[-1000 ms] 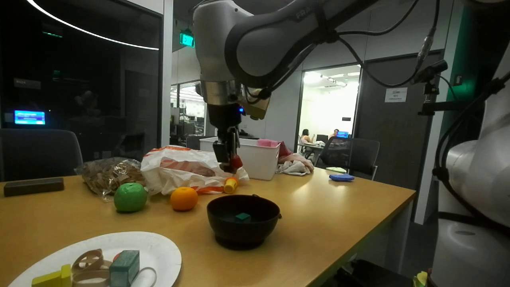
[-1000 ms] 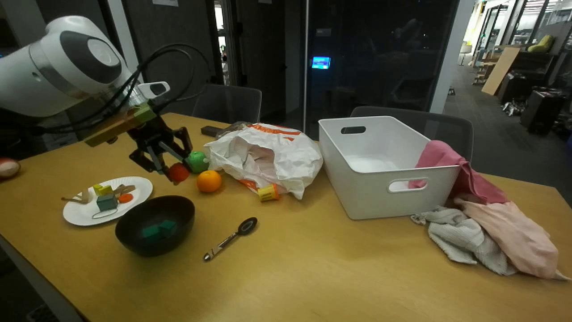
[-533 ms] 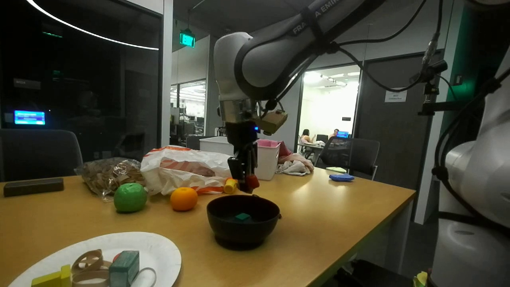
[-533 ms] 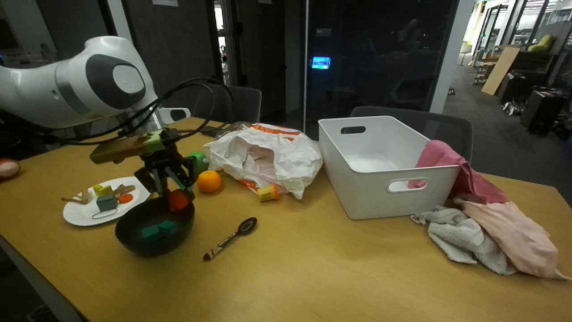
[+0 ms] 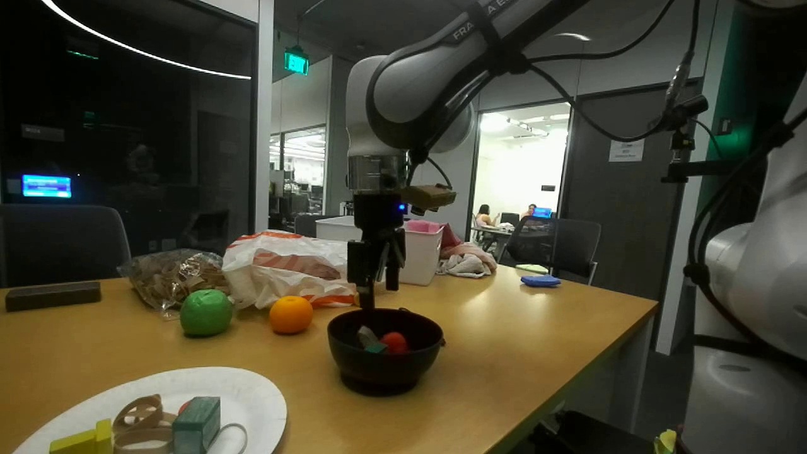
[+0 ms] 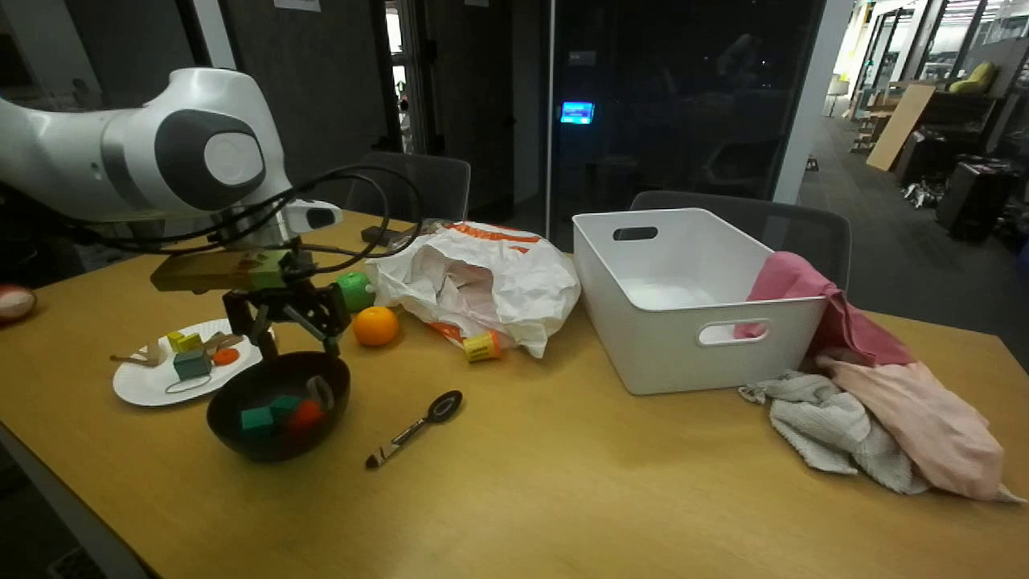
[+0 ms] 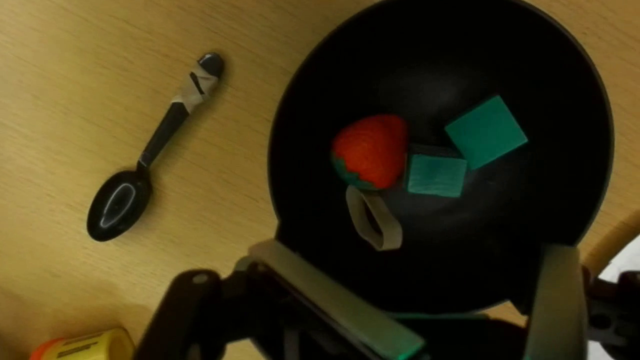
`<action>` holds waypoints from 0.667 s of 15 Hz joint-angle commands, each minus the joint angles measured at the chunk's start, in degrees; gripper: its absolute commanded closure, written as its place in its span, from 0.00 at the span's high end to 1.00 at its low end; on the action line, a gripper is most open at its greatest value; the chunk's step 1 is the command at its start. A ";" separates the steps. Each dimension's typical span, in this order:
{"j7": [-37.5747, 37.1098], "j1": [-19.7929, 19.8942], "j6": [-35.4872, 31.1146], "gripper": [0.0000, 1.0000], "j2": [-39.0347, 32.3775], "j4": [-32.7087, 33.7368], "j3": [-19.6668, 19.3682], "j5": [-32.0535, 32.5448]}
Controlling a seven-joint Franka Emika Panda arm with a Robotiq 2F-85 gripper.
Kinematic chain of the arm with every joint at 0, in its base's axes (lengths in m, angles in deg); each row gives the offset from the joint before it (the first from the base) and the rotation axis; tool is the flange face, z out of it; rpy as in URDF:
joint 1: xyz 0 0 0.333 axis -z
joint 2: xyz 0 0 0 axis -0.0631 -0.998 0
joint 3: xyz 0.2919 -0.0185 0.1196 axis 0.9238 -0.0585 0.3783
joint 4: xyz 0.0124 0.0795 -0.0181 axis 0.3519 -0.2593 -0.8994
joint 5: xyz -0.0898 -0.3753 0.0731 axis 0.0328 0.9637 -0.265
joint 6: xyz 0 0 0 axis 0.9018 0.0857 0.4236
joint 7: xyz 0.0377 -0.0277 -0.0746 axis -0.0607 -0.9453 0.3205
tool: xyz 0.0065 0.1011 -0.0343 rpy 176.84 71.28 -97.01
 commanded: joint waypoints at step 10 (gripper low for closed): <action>1.95 -12.30 -0.51 1.00 -6.80 7.92 13.32 -1.84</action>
